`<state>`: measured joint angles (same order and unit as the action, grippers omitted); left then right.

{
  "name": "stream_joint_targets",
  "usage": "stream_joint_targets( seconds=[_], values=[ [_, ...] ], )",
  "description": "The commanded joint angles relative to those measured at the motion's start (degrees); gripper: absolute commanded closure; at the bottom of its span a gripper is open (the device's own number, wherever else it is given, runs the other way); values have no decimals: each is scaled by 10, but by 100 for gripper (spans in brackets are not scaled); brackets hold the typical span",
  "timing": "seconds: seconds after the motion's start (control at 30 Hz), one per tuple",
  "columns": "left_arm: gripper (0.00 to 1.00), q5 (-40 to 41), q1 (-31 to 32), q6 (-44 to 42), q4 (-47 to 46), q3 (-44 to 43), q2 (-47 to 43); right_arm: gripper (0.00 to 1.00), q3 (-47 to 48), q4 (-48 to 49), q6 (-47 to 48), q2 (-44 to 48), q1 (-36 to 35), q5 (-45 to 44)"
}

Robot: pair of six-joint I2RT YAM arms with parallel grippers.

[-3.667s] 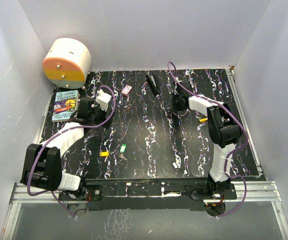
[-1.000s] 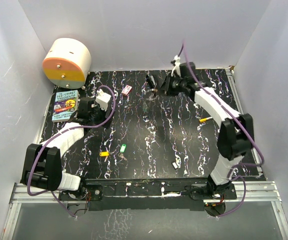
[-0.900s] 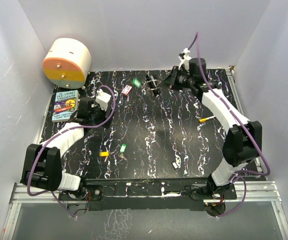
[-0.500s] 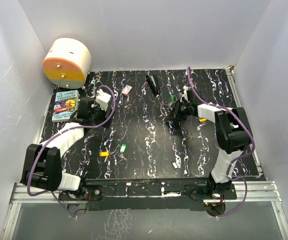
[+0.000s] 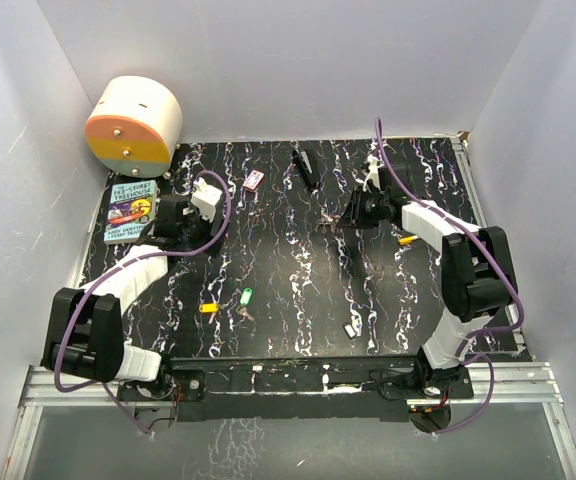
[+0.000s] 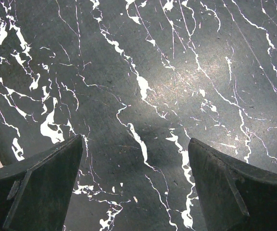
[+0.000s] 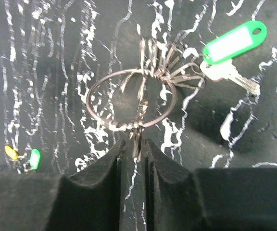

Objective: Put the keys on the keyring

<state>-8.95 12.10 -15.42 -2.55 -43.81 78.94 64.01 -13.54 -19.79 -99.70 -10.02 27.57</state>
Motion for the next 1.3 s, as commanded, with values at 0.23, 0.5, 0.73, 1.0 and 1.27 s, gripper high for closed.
stream_joint_targets(
  seconds=[0.23, 0.5, 0.73, 1.0, 1.27],
  values=[
    [10, -5, -4, 0, -3, 7, -21, 48, 5, -133, 34, 71, 1, -103],
    [10, -9, -3, -2, -1, 6, -9, 56, 22, -84, 16, 46, -7, -75],
    [10, -5, -4, -4, -3, 13, -13, 66, 40, -57, 8, 11, -9, -57],
    [10, -7, -3, -3, -6, 6, 9, 69, 51, -78, 29, 7, -10, -102],
    [10, -8, -4, -4, -6, 6, 12, 75, 48, -124, 38, -24, -10, -115]
  ],
)
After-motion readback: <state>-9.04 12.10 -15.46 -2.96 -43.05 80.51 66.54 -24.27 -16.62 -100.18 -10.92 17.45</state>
